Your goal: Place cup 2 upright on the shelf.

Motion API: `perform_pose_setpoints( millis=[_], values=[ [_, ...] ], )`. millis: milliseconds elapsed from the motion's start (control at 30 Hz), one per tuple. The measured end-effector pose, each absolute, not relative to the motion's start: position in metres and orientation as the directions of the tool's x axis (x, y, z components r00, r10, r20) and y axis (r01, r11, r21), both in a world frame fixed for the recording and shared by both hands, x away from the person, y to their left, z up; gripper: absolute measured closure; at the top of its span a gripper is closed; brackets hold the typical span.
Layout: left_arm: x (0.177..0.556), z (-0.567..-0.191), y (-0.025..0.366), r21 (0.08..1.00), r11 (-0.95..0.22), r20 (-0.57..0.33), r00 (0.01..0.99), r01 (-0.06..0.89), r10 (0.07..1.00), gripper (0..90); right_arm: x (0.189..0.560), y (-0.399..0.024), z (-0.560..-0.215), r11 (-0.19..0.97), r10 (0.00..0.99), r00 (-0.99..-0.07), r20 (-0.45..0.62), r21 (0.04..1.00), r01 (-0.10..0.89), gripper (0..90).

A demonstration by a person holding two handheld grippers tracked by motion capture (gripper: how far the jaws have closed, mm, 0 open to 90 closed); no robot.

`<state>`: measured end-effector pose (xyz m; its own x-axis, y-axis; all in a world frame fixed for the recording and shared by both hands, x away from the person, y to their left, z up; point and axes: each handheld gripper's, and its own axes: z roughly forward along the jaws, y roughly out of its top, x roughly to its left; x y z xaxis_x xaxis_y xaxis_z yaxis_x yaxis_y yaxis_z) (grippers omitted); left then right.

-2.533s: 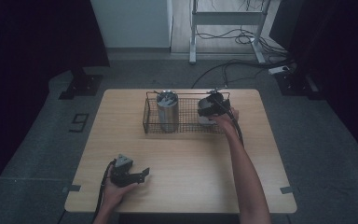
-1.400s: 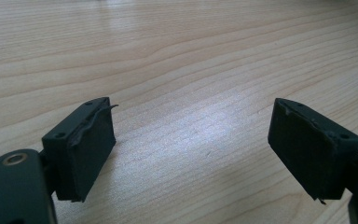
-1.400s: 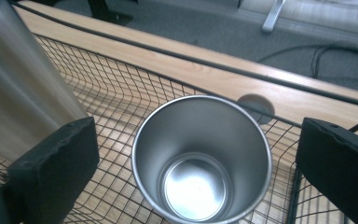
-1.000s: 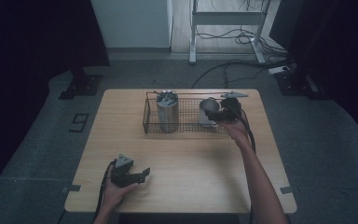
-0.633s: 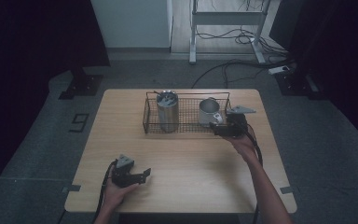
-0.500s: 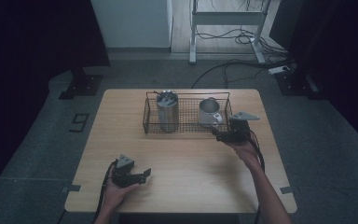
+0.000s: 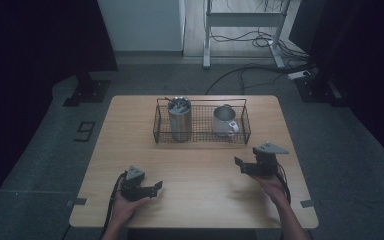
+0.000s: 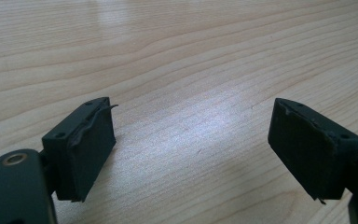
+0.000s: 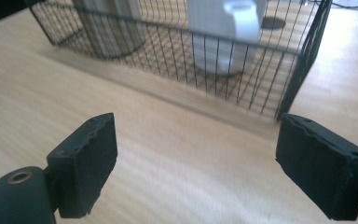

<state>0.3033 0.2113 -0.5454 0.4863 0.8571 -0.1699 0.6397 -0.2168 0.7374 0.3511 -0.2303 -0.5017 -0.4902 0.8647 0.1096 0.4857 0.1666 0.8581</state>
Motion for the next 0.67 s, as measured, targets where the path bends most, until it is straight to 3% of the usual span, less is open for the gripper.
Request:
perform_pose_setpoints(
  millis=[667],
  values=[
    [0.304,-0.546,0.207,0.73,-0.225,-0.157,0.478,0.646,0.864,14.6,0.326,-0.254,-0.53,0.157,0.879,-0.459,0.127,0.832,0.532,12.1]
  ],
)
